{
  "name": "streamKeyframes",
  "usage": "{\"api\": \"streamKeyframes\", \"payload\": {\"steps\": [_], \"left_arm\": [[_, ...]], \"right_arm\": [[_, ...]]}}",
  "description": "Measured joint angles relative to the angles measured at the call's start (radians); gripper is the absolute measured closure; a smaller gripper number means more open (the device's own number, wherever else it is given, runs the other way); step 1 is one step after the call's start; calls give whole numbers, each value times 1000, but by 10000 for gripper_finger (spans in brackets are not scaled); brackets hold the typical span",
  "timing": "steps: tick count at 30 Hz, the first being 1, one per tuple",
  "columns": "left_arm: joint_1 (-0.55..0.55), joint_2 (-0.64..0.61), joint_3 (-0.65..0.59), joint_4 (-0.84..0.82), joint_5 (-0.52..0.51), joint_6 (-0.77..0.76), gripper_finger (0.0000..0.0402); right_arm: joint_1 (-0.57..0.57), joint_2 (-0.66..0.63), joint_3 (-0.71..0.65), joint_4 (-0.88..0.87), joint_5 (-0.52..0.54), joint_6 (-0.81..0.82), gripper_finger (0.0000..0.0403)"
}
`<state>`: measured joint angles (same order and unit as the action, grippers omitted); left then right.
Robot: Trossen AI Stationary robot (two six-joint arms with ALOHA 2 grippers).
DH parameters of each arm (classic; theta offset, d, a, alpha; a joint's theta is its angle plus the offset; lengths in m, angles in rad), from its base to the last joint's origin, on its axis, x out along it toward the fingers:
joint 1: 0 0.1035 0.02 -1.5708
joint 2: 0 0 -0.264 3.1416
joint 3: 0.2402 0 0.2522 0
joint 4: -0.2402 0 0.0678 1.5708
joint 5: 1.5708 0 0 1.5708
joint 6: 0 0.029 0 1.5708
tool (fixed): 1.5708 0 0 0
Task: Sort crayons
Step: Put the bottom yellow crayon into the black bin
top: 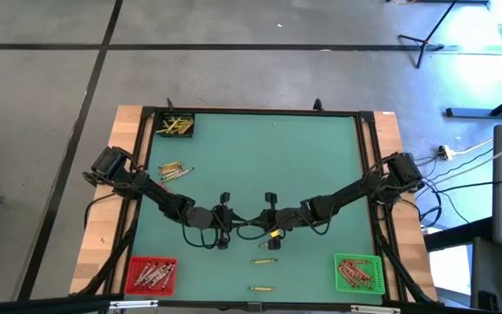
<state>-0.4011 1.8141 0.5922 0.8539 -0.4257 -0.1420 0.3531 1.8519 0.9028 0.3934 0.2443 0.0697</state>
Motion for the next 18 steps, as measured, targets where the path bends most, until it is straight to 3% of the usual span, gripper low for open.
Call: {"api": "streamKeyframes", "payload": {"steps": [5,9,14,18], "left_arm": [[0,0,0,-1,1,18,389],[0,-9,0,-19,-1,19,389],[-20,-115,0,-145,-66,21,389],[-17,-268,1,-338,-123,15,389]], "right_arm": [[0,-5,0,-4,-1,18,331],[20,-83,0,-141,-12,56,290],[127,-179,0,-359,106,133,282],[217,-194,0,-396,229,133,289]]}}
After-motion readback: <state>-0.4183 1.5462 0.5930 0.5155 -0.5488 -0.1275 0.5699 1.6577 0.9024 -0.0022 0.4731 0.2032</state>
